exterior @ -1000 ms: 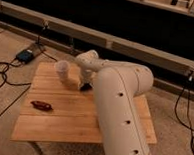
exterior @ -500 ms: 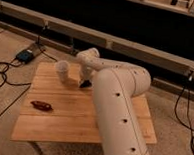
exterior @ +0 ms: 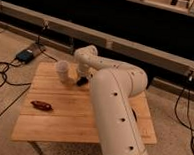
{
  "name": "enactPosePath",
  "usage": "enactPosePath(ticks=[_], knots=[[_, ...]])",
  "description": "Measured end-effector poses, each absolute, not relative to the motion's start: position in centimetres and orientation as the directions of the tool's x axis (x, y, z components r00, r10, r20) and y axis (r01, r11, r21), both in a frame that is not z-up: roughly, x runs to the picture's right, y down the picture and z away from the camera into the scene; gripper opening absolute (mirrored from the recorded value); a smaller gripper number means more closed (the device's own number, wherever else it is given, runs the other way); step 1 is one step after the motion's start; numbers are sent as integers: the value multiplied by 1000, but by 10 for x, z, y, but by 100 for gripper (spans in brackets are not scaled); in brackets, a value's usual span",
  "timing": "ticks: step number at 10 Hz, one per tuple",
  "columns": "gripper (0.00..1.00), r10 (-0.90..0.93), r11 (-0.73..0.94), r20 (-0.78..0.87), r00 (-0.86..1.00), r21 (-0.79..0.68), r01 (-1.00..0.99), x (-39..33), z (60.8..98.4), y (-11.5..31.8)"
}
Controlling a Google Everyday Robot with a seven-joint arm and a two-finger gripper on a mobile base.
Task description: Push the eraser across the table
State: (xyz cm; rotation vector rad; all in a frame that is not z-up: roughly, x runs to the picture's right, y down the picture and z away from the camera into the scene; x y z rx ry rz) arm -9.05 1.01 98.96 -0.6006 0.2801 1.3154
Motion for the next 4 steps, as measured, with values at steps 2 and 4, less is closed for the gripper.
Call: enactPosePath(ticks=[2, 4], knots=[[65, 815, 143, -514, 267, -268, -953, -96, 978, 7], [65, 815, 143, -514, 267, -267, -953, -95, 978, 7]])
